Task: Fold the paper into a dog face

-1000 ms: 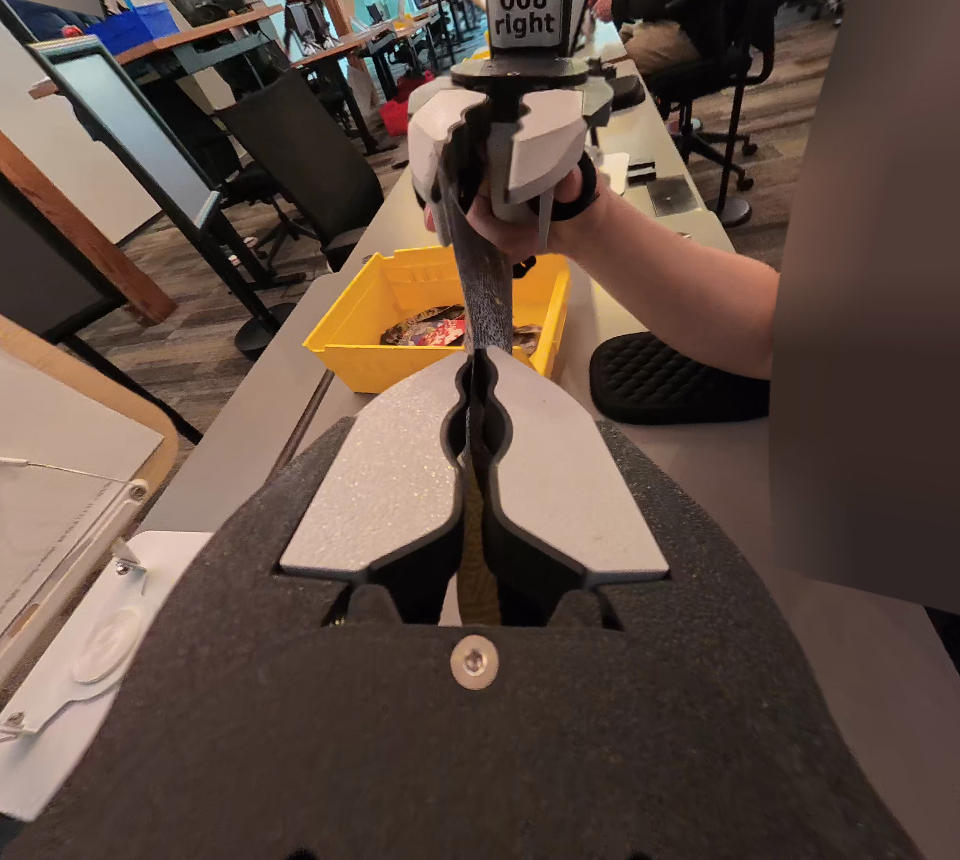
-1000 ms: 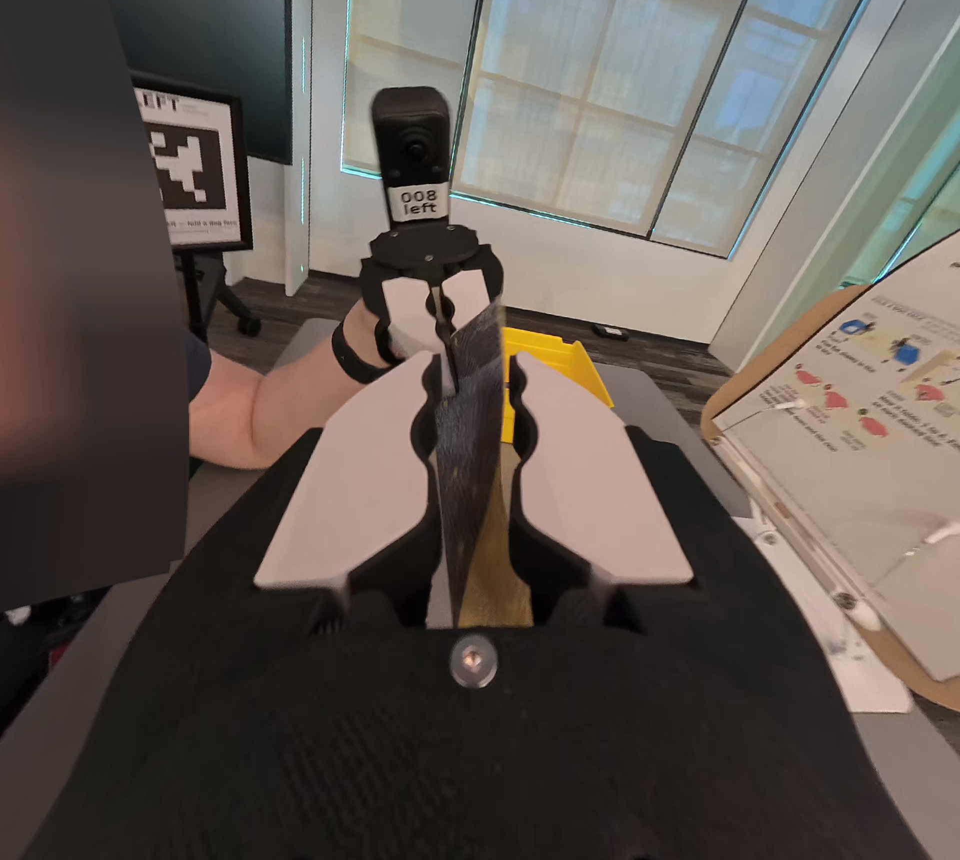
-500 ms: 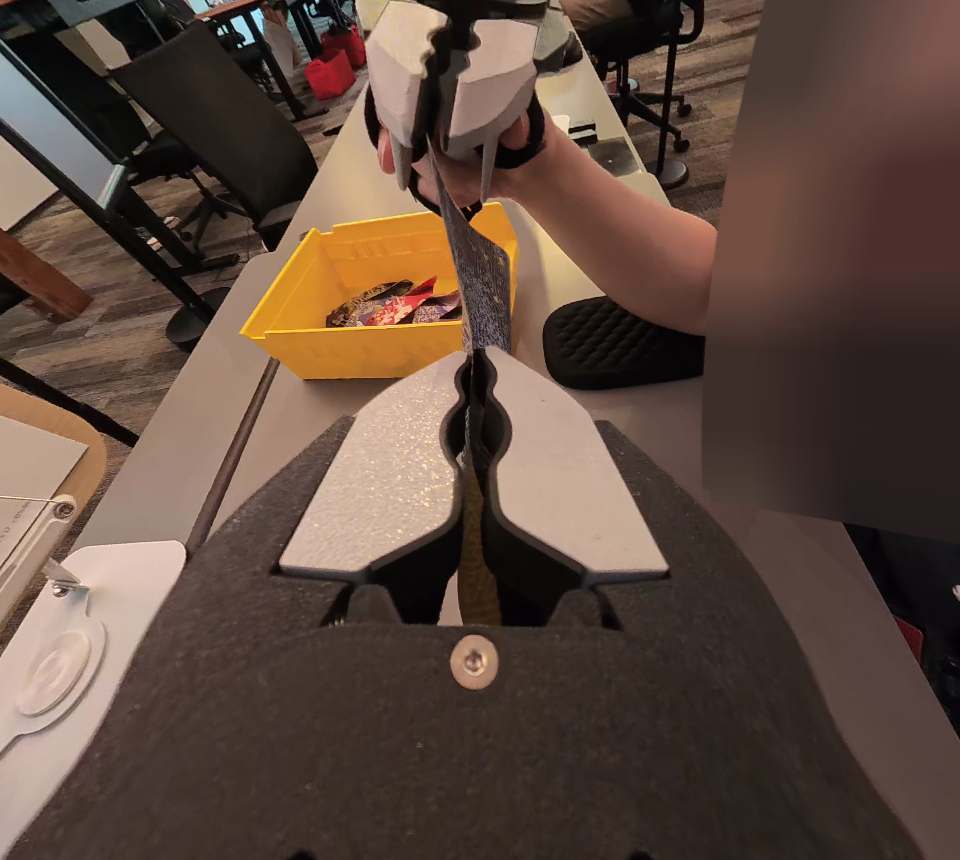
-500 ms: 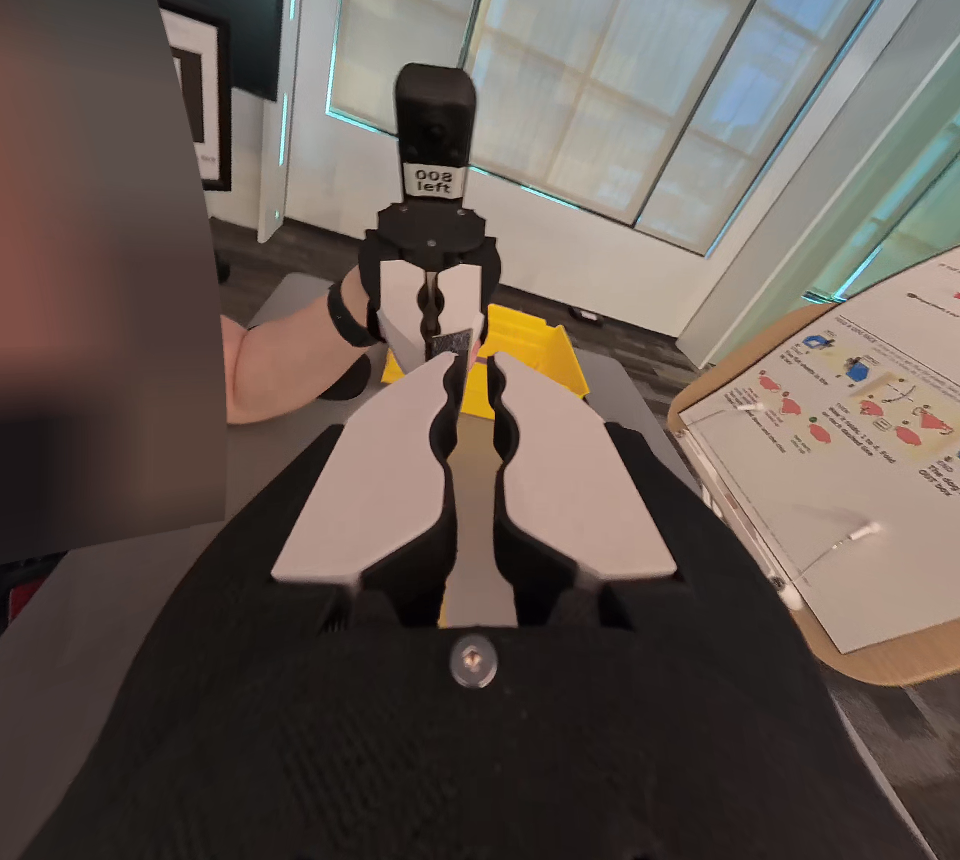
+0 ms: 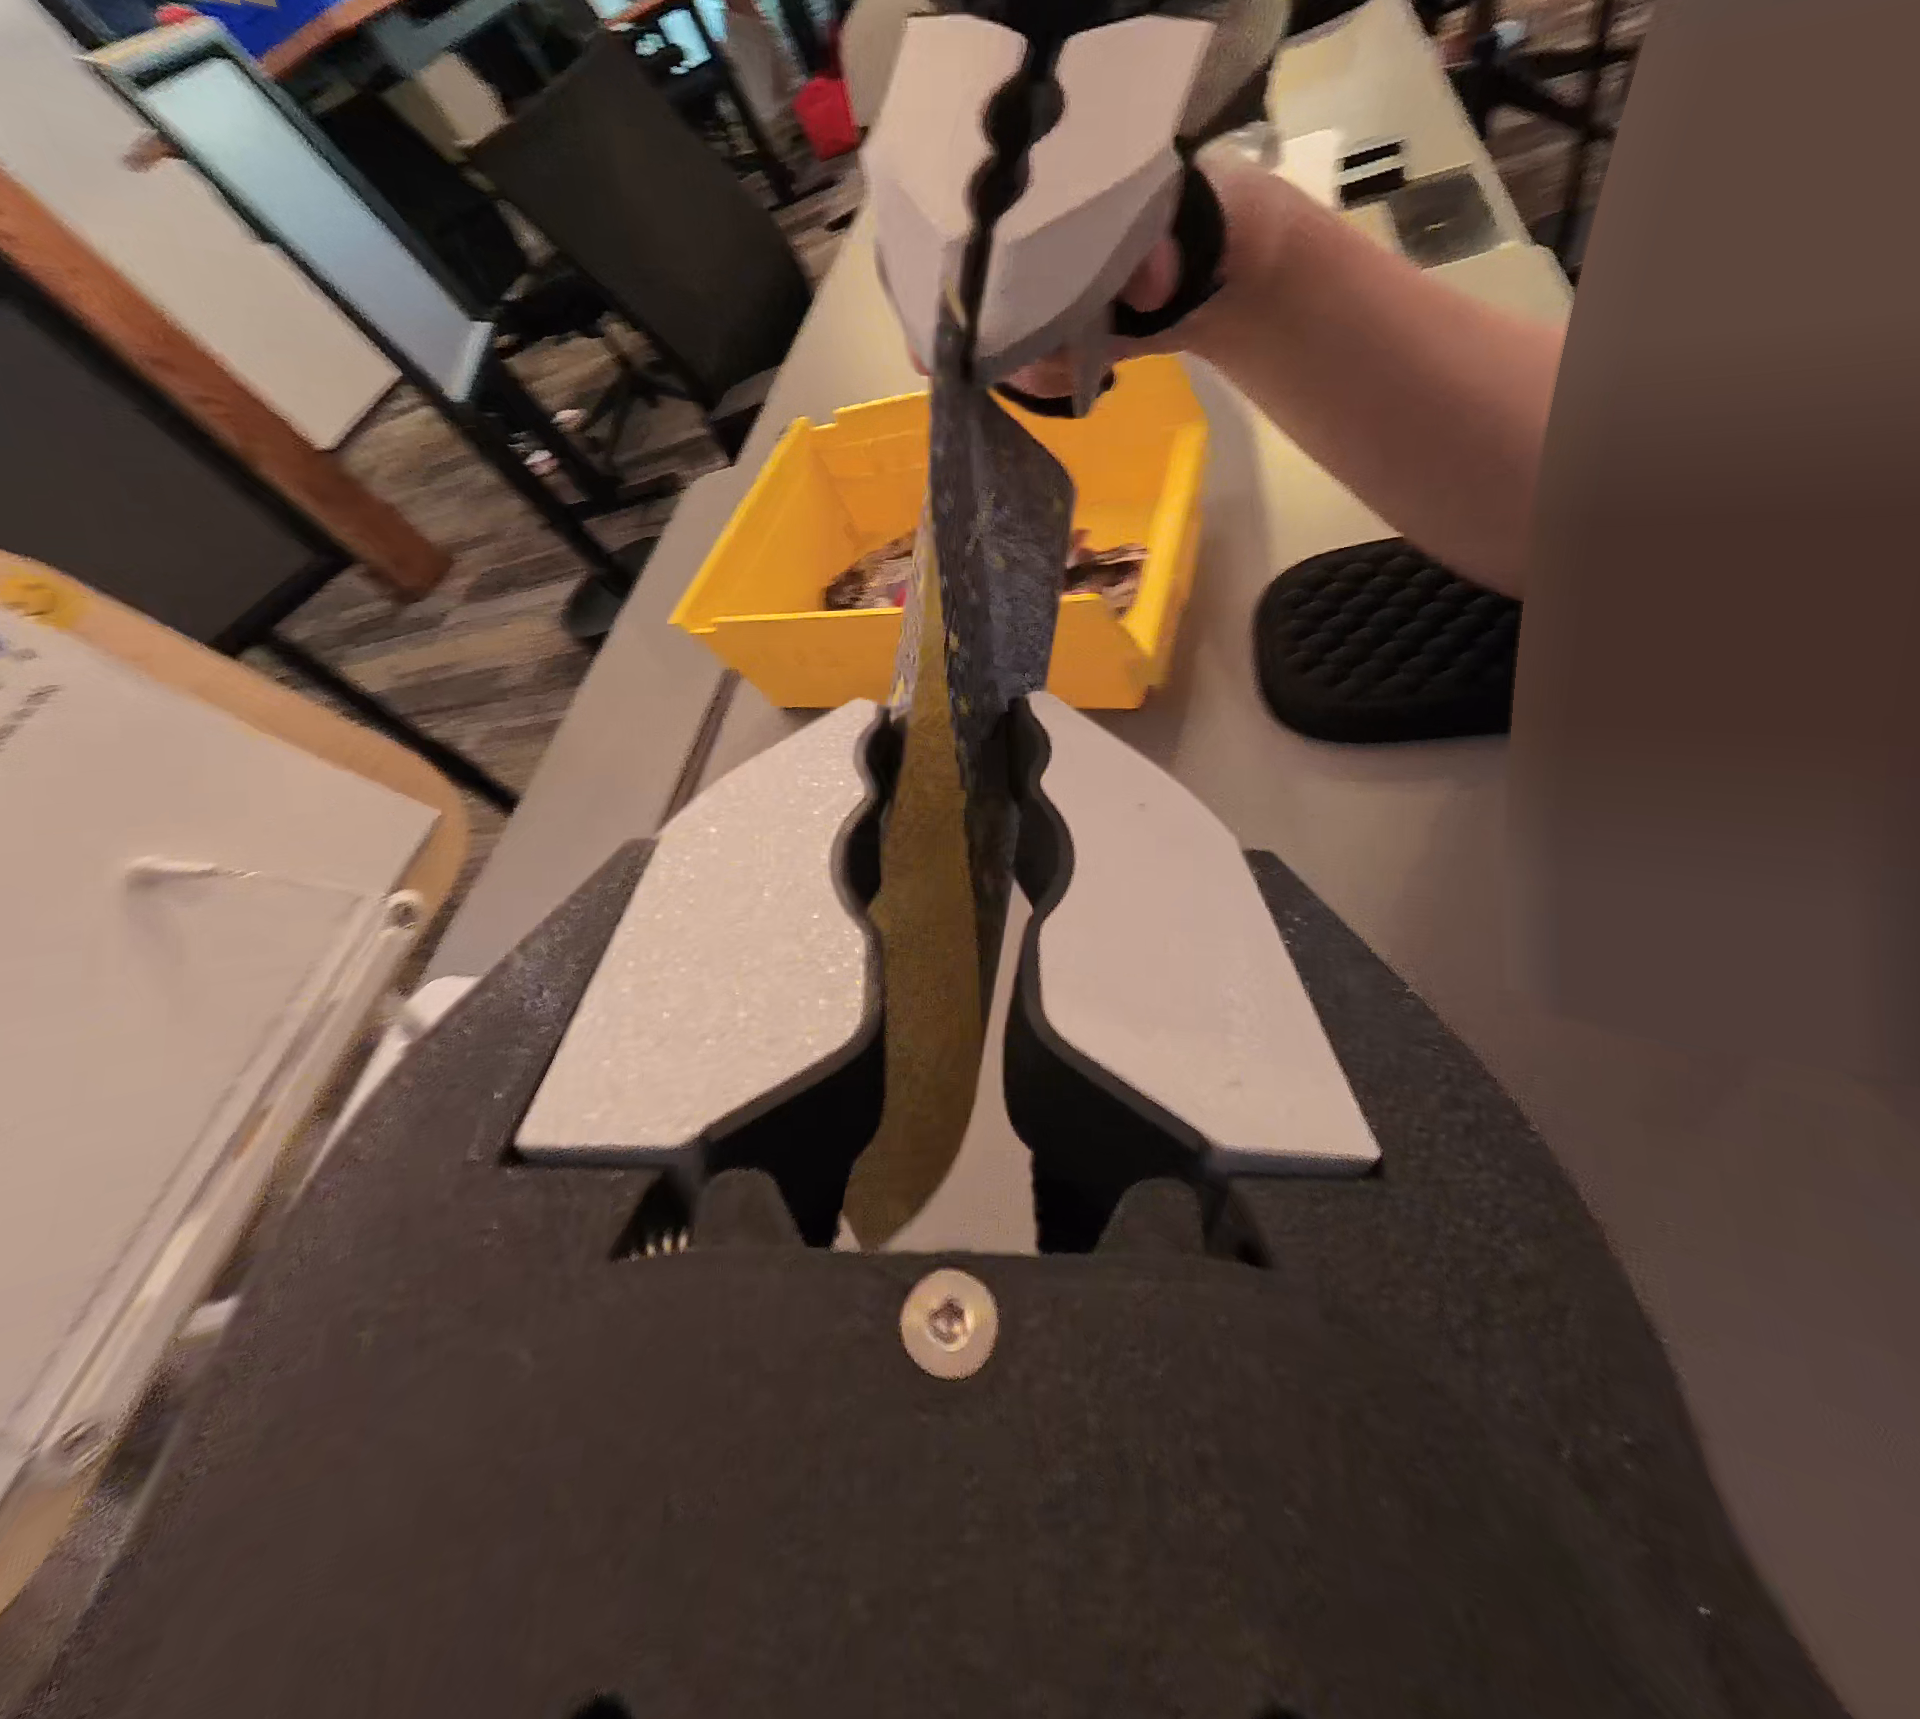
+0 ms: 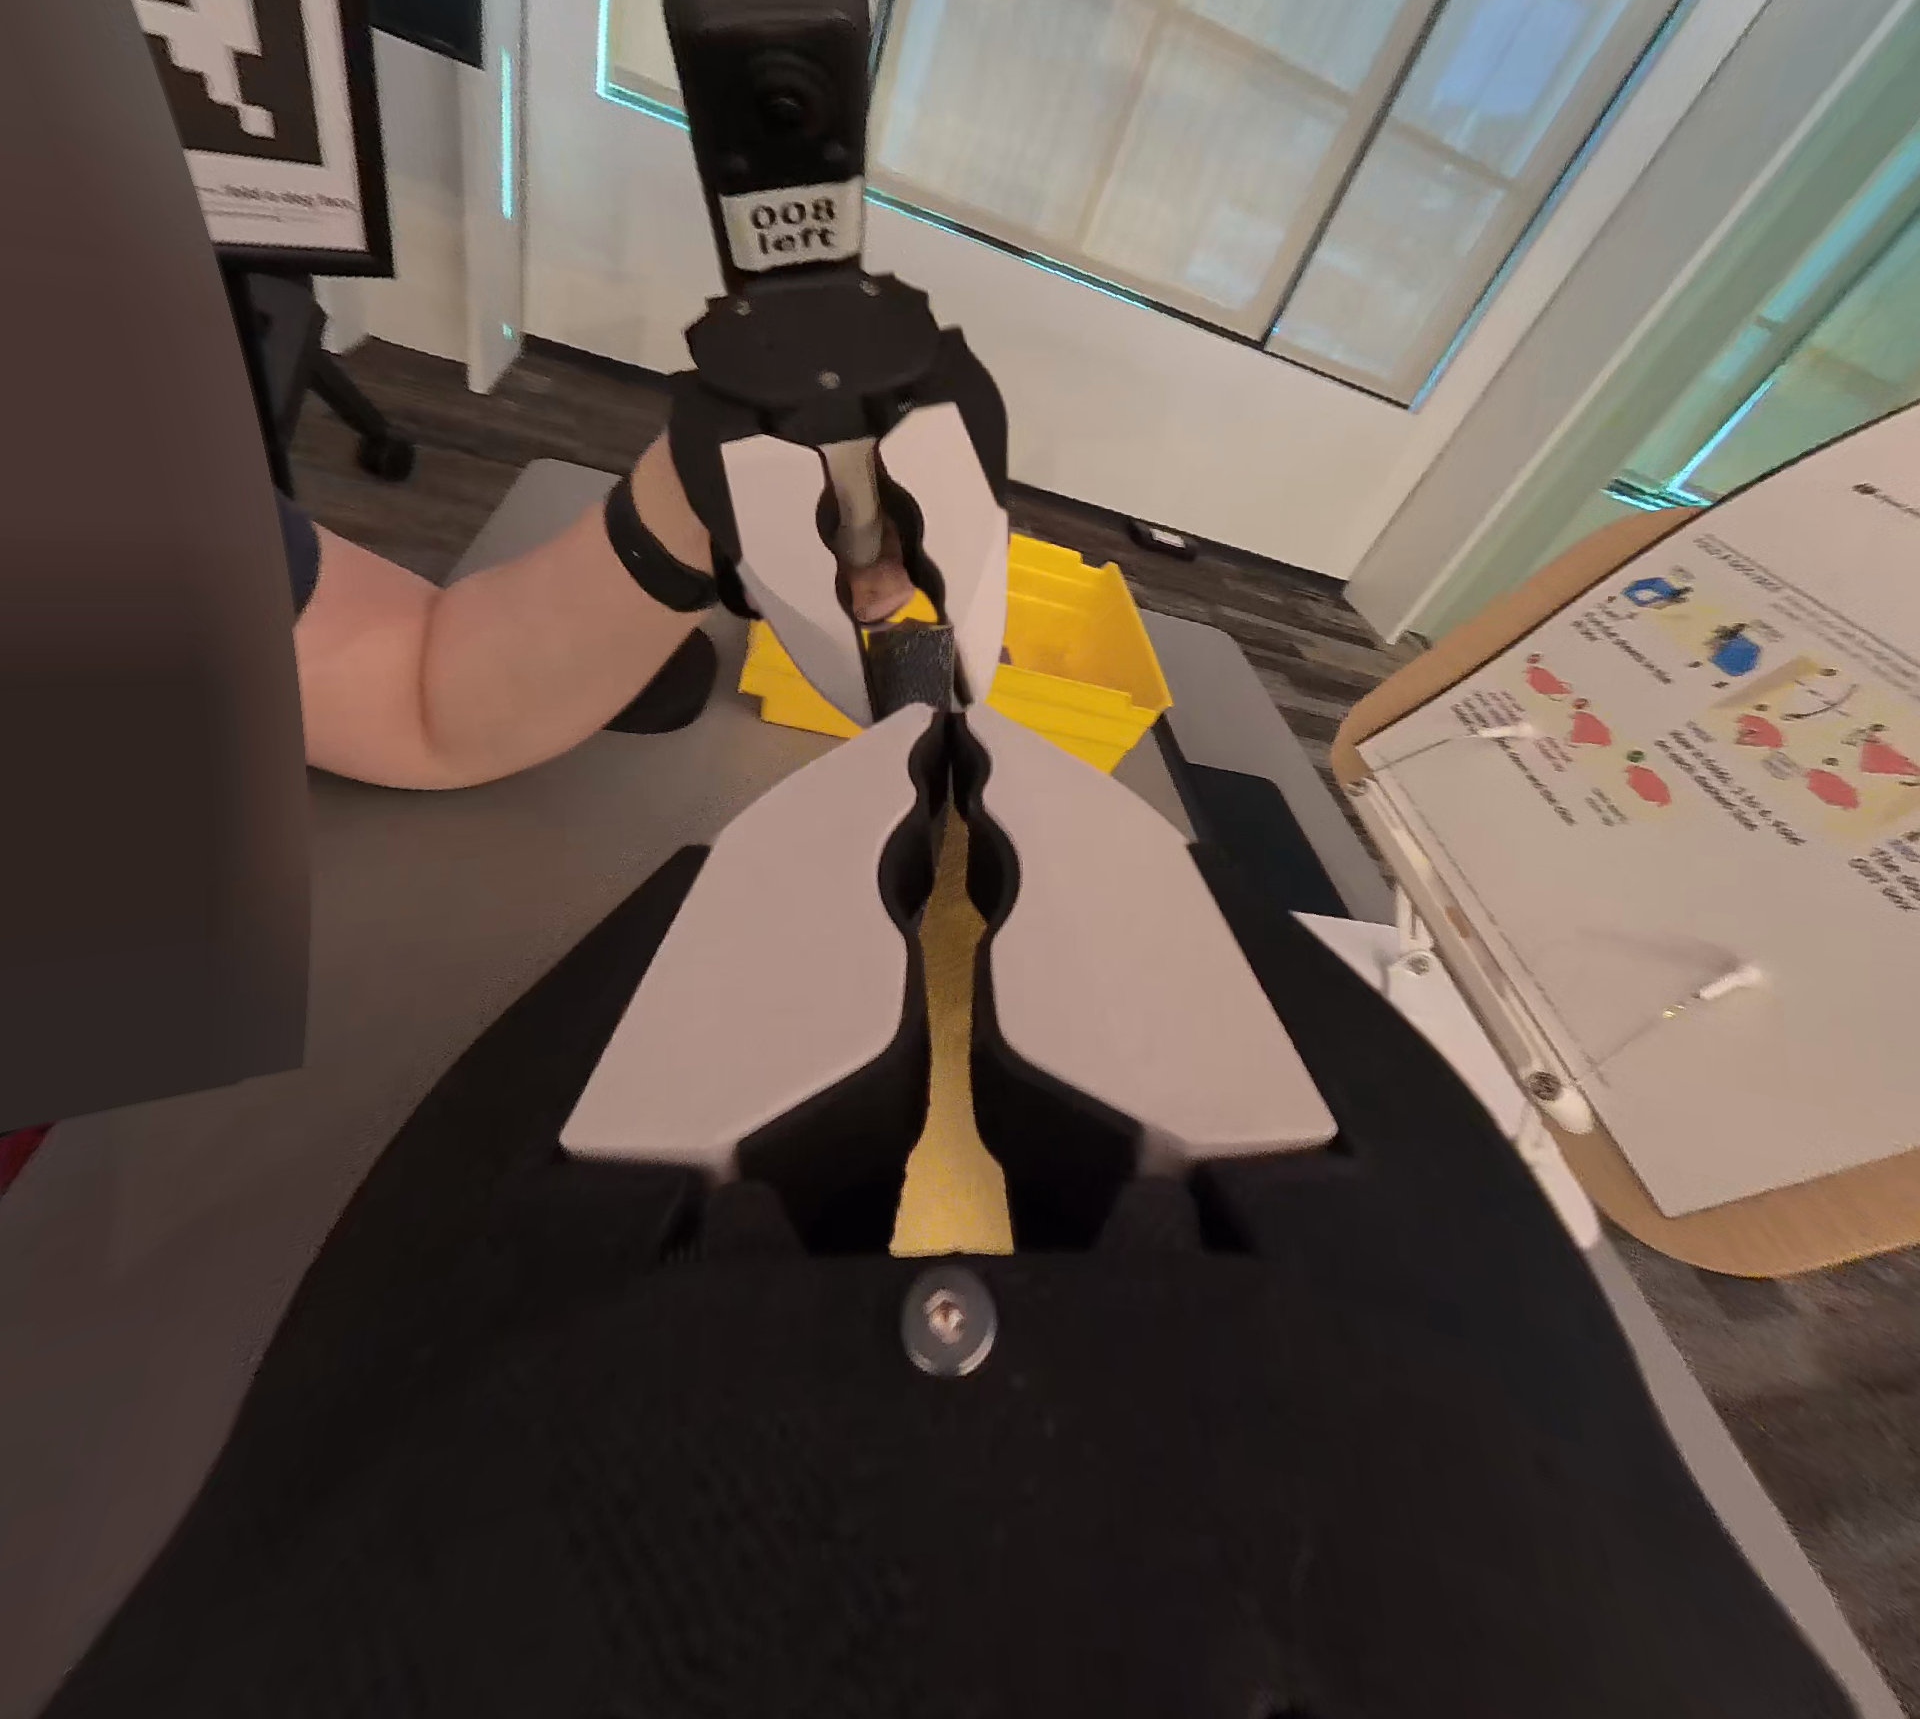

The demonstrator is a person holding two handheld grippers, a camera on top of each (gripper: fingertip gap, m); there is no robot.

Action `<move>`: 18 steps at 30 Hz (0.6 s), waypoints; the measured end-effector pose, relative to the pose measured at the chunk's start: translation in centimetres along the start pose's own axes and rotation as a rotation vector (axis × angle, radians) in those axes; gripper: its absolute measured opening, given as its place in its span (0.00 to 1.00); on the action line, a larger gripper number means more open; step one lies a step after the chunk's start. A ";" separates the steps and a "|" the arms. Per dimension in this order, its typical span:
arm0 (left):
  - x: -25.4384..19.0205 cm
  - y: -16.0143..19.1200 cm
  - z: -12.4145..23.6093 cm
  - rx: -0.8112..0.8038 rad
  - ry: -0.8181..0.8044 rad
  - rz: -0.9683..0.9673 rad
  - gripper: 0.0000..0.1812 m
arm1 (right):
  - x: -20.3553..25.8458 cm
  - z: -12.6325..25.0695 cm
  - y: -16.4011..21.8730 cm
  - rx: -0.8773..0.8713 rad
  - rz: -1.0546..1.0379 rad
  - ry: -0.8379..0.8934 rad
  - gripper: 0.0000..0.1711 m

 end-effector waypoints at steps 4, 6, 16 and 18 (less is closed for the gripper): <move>0.1 -1.2 1.0 -0.055 -0.146 -0.070 0.12 | 0.5 -1.2 0.1 0.020 0.034 0.030 0.00; -0.3 -1.7 0.7 -0.067 -0.191 -0.142 0.12 | 0.8 -2.1 0.3 0.049 0.038 0.042 0.00; -0.6 -1.7 1.8 0.076 -0.315 -0.095 0.10 | 0.2 -1.6 -0.2 0.012 0.053 0.140 0.00; -1.1 -1.7 2.1 0.079 -0.274 -0.069 0.07 | 0.0 -1.2 -0.3 0.001 0.060 0.155 0.00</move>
Point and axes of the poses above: each gripper's, where its closed fingertips meet, z back along the fingers, y out of its underside, x = y × z across the jaws, the point moved 7 cm from there along z, back along the fingers, and after that the axes turned 8 degrees about y, right-handed, at the moved point
